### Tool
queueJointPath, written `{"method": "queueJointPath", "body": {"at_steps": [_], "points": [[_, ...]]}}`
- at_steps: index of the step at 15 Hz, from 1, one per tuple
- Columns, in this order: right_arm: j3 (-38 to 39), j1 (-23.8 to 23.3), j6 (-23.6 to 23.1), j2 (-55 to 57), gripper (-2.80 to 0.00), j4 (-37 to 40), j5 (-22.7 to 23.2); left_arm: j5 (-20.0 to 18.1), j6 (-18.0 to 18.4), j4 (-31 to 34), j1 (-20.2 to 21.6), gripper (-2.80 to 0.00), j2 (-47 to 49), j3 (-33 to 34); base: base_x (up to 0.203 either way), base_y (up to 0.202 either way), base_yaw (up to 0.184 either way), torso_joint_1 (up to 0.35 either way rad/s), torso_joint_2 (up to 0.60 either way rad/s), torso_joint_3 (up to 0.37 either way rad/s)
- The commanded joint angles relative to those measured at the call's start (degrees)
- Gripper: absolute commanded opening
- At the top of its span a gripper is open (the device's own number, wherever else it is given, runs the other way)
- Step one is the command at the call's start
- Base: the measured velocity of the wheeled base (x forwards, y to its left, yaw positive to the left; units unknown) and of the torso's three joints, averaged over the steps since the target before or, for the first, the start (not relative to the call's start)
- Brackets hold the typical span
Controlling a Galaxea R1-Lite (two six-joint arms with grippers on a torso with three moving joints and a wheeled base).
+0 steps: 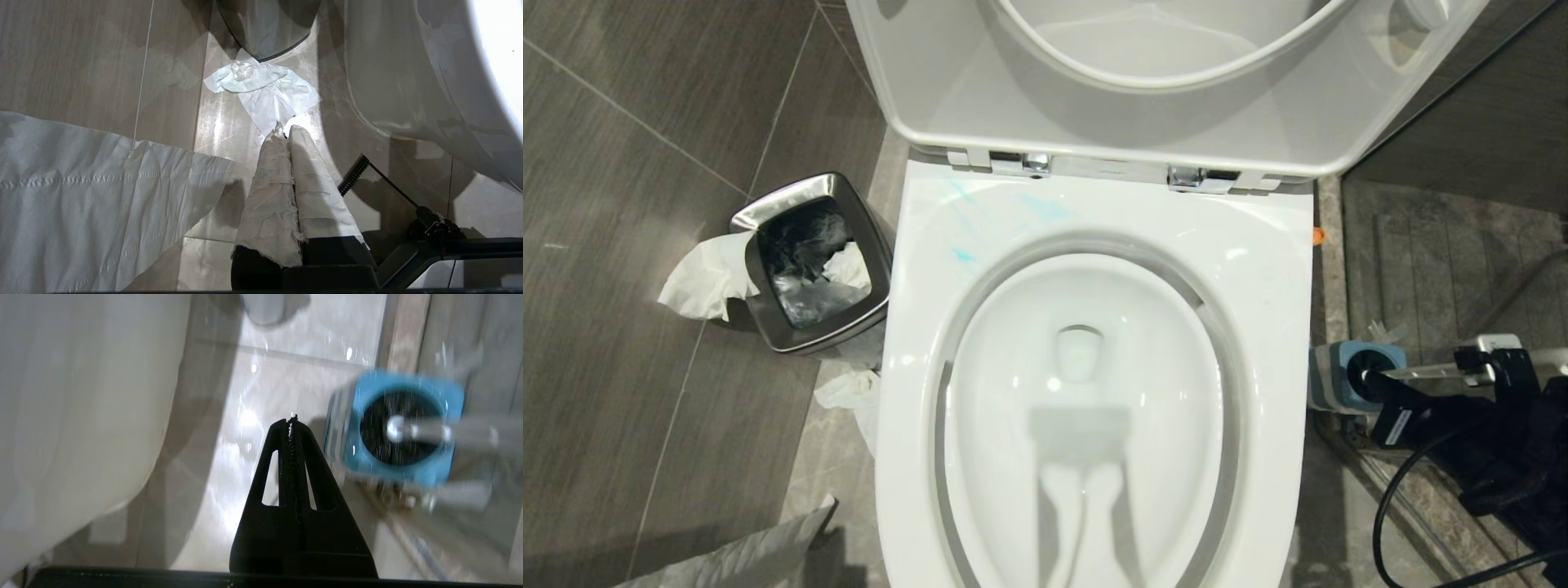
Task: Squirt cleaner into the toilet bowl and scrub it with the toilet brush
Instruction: Pour in the cleaning agent
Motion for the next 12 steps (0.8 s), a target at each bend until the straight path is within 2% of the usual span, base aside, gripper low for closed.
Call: {"method": "queueJointPath", "body": {"at_steps": [1,8,12], "points": [[3.0,-0.1,0.2,-2.2,-2.80,-0.5,0.1,0.0,0.0,0.0,0.0,-2.80,0.1,0.0,0.000,0.000,0.000,0.000,0.00,0.000],[3.5,-0.1,1.4,-0.6,-2.80,-0.5,0.3,0.0,0.0,0.0,0.0,-2.80,0.1,0.0,0.000,0.000,0.000,0.000,0.00,0.000],[1.0,-0.1,1.4,3.2,-2.80,-0.5,0.4,0.0,0.0,0.0,0.0,-2.80,0.1,0.0,0.000,0.000,0.000,0.000,0.00,0.000]]}}
